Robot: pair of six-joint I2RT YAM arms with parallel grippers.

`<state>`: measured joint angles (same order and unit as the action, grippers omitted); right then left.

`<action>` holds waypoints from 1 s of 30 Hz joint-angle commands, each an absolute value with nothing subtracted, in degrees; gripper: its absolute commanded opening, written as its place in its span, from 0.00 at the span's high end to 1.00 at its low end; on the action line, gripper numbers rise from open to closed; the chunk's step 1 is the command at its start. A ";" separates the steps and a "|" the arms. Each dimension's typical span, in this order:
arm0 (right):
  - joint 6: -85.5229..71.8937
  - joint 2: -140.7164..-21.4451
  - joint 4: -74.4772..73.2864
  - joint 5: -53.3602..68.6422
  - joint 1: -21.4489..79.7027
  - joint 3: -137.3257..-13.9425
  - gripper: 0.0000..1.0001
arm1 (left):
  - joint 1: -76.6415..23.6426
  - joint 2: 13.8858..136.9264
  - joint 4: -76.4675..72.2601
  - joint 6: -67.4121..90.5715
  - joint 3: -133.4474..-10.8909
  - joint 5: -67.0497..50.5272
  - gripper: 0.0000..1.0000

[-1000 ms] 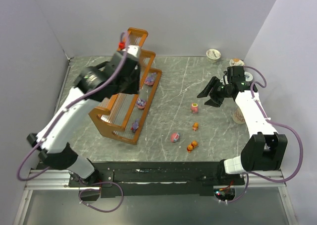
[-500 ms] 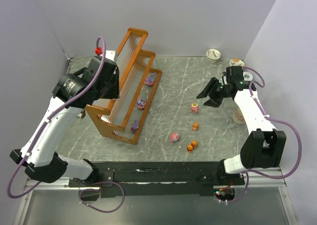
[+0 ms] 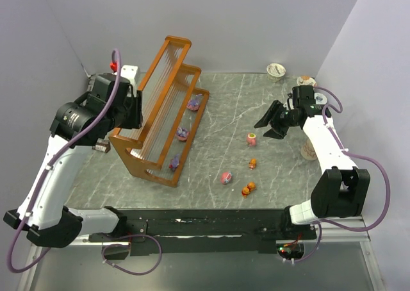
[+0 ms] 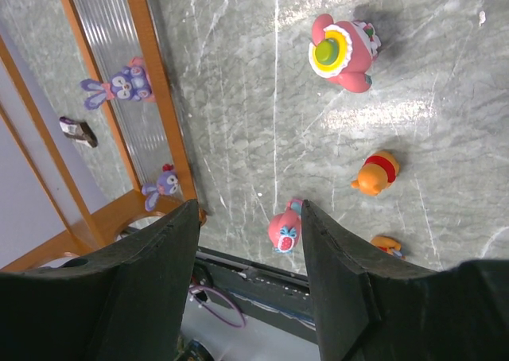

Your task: Place and organize the plastic toys onto the shelf

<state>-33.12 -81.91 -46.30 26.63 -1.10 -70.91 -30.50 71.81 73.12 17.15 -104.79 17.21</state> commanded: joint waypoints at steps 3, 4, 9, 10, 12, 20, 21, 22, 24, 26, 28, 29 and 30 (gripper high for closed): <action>-32.26 -82.00 -46.85 26.98 -0.79 -72.16 0.39 | -29.27 69.88 71.37 13.80 -102.48 12.93 0.87; -32.43 -82.00 -46.76 26.90 -0.70 -72.16 0.39 | -29.18 69.70 71.45 13.71 -102.39 12.83 0.87; -32.61 -82.18 -46.50 27.07 -0.35 -72.16 0.39 | -29.09 68.91 71.89 12.92 -101.25 13.71 0.93; -32.52 -82.18 -46.58 26.98 -0.35 -72.16 0.39 | -29.09 68.65 71.89 12.66 -100.90 13.88 0.94; -32.61 -82.18 -46.50 26.98 -0.26 -72.07 0.39 | -29.09 68.03 72.24 12.57 -100.46 14.41 0.94; -32.78 -82.88 -46.23 27.60 -0.26 -72.33 0.40 | -29.09 67.76 72.33 11.87 -100.03 15.20 0.87; -32.78 -82.79 -46.06 27.60 -0.26 -72.25 0.40 | -29.18 68.02 72.42 11.69 -99.67 15.55 0.87; -32.78 -82.71 -45.97 27.68 -0.26 -72.16 0.40 | -29.18 68.20 72.42 11.52 -99.23 15.99 0.85; -32.78 -82.44 -45.88 27.60 -0.26 -71.90 0.40 | -29.27 68.73 72.33 11.69 -98.61 17.05 0.84; -32.78 -82.18 -45.88 27.51 -0.26 -71.81 0.40 | -29.44 68.99 72.33 11.86 -98.79 16.96 0.81; -32.78 -82.18 -45.88 27.42 -0.26 -71.81 0.40 | -29.62 69.17 72.42 11.86 -98.79 17.31 0.75; -32.78 -82.26 -45.97 27.42 -0.26 -71.89 0.40 | -29.88 69.17 72.51 11.78 -98.88 17.49 0.73; -32.87 -82.35 -45.97 27.51 -0.26 -71.89 0.40 | -30.06 69.26 72.60 11.86 -98.96 17.58 0.69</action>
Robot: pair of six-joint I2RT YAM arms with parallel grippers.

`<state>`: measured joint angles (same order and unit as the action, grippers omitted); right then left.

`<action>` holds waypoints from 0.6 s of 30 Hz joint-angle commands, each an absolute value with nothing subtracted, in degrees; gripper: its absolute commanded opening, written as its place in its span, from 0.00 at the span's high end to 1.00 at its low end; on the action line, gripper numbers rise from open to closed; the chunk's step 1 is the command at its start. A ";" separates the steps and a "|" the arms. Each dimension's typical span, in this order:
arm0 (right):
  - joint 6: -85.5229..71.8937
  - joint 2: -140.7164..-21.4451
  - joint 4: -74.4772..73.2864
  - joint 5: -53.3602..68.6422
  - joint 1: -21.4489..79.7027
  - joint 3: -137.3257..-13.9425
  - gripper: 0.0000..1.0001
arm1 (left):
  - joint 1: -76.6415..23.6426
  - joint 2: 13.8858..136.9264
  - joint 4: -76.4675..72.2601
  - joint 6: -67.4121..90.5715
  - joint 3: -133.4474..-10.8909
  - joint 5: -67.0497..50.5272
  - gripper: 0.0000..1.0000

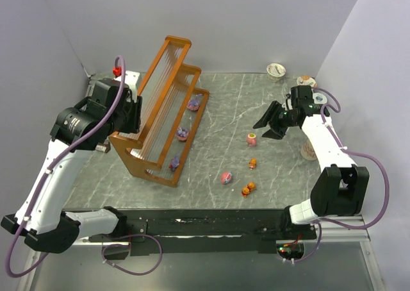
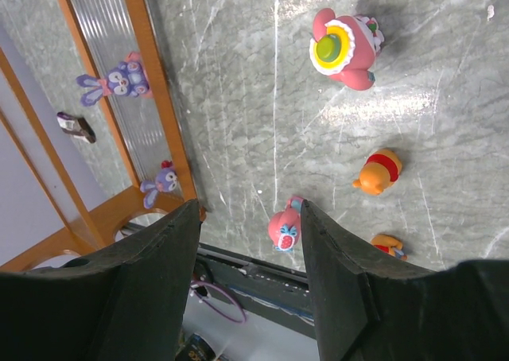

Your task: Place and organize the plastic toys onto the shelf

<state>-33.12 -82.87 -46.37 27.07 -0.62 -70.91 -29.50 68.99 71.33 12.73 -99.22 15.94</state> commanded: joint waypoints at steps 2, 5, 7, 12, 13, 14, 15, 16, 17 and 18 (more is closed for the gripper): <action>-32.87 -82.44 -45.97 27.51 -0.35 -71.89 0.40 | -30.50 69.26 72.68 11.87 -99.31 17.84 0.62; -32.96 -82.27 -45.53 27.60 -0.26 -71.54 0.40 | -31.02 69.34 72.69 11.95 -99.93 18.46 0.56; -32.96 -82.27 -45.44 27.51 -0.26 -71.37 0.40 | -31.20 69.70 72.60 12.04 -100.46 18.72 0.48; -32.78 -82.53 -45.61 27.60 -0.26 -71.54 0.40 | -31.73 70.40 72.33 12.04 -101.51 19.42 0.36; -32.87 -82.53 -45.62 27.51 -0.35 -71.54 0.40 | -31.73 70.40 72.33 11.87 -101.60 19.68 0.32; -32.70 -82.62 -45.53 27.60 -0.26 -71.54 0.40 | -31.73 70.40 72.42 11.95 -101.78 20.04 0.30; -32.70 -82.62 -45.44 27.60 -0.26 -71.54 0.40 | -31.73 70.31 72.25 11.95 -101.95 20.65 0.28; -32.70 -82.62 -45.44 27.68 -0.26 -71.46 0.40 | -31.73 70.31 72.33 12.04 -102.13 20.83 0.23; -32.78 -82.53 -45.35 27.77 -0.26 -71.46 0.40 | -31.73 70.31 72.33 12.13 -102.65 21.09 0.22; -32.78 -82.53 -45.35 27.69 -0.26 -71.46 0.39 | -31.73 70.31 72.07 12.13 -103.00 21.44 0.20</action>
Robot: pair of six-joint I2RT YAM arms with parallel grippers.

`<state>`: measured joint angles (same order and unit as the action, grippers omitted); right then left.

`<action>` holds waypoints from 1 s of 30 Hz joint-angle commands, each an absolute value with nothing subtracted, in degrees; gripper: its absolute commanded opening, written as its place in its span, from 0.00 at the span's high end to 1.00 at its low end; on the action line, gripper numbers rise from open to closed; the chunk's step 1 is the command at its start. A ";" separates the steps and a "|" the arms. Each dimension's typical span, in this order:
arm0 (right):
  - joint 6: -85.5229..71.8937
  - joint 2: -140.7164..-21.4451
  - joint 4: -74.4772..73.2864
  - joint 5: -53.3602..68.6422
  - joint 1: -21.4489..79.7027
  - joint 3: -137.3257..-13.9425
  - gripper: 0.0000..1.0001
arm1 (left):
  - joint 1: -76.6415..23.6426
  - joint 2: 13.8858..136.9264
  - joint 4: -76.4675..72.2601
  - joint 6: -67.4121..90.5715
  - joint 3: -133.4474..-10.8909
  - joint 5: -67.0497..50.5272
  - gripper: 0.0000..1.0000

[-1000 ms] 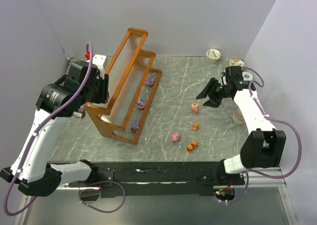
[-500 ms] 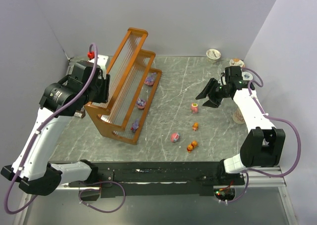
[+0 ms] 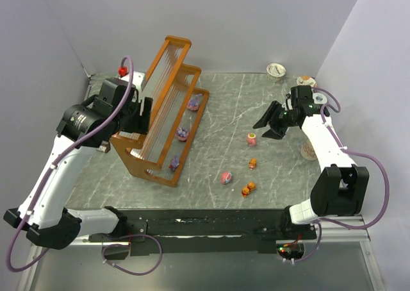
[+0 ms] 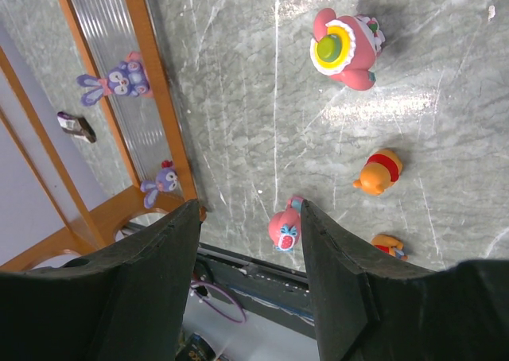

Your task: Place and organize the plastic toys onto the shelf

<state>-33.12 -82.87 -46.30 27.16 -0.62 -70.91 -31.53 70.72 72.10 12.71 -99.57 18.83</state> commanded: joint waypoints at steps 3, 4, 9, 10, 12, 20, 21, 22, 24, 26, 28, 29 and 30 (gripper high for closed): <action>-32.70 -82.35 -45.53 27.69 -0.26 -71.63 0.39 | -31.73 70.31 71.72 12.39 -105.02 22.50 0.10; -32.87 -82.35 -45.53 27.69 -0.26 -71.72 0.39 | -31.73 70.49 71.46 12.31 -105.73 22.41 0.05; -32.87 -82.00 -45.26 27.95 -0.26 -71.46 0.39 | -31.90 72.85 69.53 11.95 -111.88 18.55 0.04; -32.87 -81.91 -45.26 28.04 -0.26 -71.37 0.39 | -32.34 73.64 69.00 11.52 -112.75 16.98 0.03; -32.87 -81.74 -45.26 27.95 -0.26 -71.37 0.39 | -35.49 76.18 68.56 10.90 -115.30 16.96 0.04; -32.96 -80.69 -45.18 27.42 -0.26 -70.84 0.39 | -50.62 87.26 61.64 8.79 -122.00 13.12 0.04; -32.96 -80.51 -45.35 27.25 -0.26 -70.84 0.39 | -51.67 88.06 60.57 8.70 -121.47 12.57 0.04; -32.96 -80.51 -45.44 27.07 -0.26 -70.84 0.39 | -53.94 88.76 59.34 8.96 -121.03 12.39 0.04; -33.31 -80.07 -45.97 26.02 -0.26 -70.93 0.39 | -55.89 91.05 55.92 9.40 -119.45 10.65 0.04; -33.57 -79.55 -47.45 22.27 -0.26 -71.45 0.39 | -58.88 92.19 53.45 10.28 -116.20 9.32 0.03; -34.19 -78.32 -47.64 19.52 -0.26 -71.54 0.37 | -61.42 92.20 48.71 11.85 -110.87 9.49 0.04; -34.28 -76.83 -47.64 18.21 -0.26 -71.46 0.37 | -62.04 92.02 46.86 12.65 -109.00 9.32 0.03; -34.80 -76.29 -48.25 15.58 -0.26 -71.54 0.36 | -62.57 91.93 45.28 13.53 -107.07 9.23 0.03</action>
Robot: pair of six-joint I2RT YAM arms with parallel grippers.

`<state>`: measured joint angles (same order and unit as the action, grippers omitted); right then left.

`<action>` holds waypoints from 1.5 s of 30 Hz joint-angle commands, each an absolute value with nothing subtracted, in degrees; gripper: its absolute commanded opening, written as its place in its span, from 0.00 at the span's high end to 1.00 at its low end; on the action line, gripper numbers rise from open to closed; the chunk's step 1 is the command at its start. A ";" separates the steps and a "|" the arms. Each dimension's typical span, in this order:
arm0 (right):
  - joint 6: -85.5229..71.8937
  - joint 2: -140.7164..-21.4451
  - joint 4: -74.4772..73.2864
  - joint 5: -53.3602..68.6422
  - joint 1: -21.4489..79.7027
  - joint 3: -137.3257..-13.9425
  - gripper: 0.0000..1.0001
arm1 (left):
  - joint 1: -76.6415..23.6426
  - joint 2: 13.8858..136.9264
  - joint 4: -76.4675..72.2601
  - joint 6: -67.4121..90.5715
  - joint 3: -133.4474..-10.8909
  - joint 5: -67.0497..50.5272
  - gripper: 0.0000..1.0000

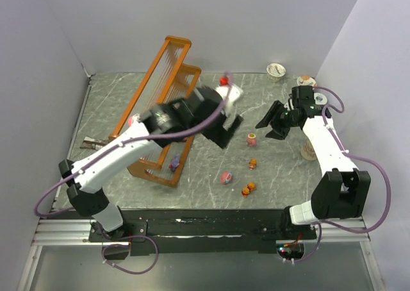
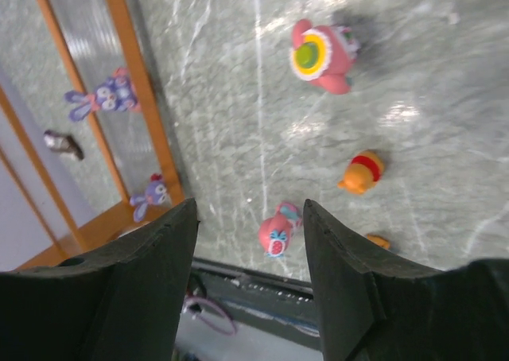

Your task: Place and organize the plastic toys onto the shelf

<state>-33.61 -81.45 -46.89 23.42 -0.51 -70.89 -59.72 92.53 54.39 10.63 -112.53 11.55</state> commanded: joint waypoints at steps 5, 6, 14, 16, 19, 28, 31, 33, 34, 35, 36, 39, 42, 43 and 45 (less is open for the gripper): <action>-35.86 -74.88 -49.40 12.04 -2.80 -70.93 0.32 | -63.98 92.28 34.64 19.85 -93.89 8.35 0.01; -36.03 -74.88 -49.39 12.39 -3.33 -70.49 0.32 | -63.90 92.46 33.50 20.99 -92.39 8.52 0.02; -35.95 -73.48 -48.78 14.76 -6.15 -66.62 0.32 | -64.34 100.88 33.14 24.43 -87.01 7.30 0.10; -35.95 -72.87 -48.78 15.20 -6.24 -65.66 0.32 | -64.34 102.39 32.52 24.43 -86.05 6.51 0.11; -35.60 -72.07 -48.78 15.29 -6.33 -64.60 0.32 | -64.34 104.15 31.82 24.43 -84.91 6.50 0.12; -35.16 -70.76 -48.69 16.26 -6.33 -63.28 0.32 | -64.42 107.40 26.90 26.37 -80.16 5.62 0.23; -35.07 -70.23 -48.69 16.00 -6.33 -62.76 0.32 | -64.34 108.37 25.84 26.63 -79.28 5.71 0.26; -34.98 -70.05 -48.78 16.00 -6.33 -62.58 0.32 | -64.34 108.90 24.88 26.89 -79.10 5.98 0.29; -34.98 -69.87 -48.69 16.17 -6.42 -62.40 0.32 | -64.42 108.98 24.35 26.81 -78.75 6.15 0.30; -34.98 -69.79 -48.78 16.00 -6.42 -62.32 0.32 | -64.42 108.90 23.65 26.72 -78.58 6.67 0.30; -34.98 -69.79 -48.78 16.08 -6.33 -62.23 0.32 | -64.34 109.07 23.56 26.81 -78.49 6.94 0.32; -34.89 -69.43 -48.60 16.08 -6.33 -61.96 0.32 | -64.34 110.21 23.99 26.98 -79.01 7.47 0.36; -34.81 -69.35 -48.52 15.91 -6.33 -61.96 0.32 | -64.34 110.92 24.69 27.07 -79.45 8.17 0.43; -34.72 -69.26 -48.52 15.91 -6.50 -61.96 0.32 | -64.34 110.83 25.05 27.07 -79.63 8.35 0.45; -34.72 -69.34 -48.52 16.00 -6.42 -62.05 0.32 | -64.34 110.57 25.75 26.81 -80.07 9.22 0.53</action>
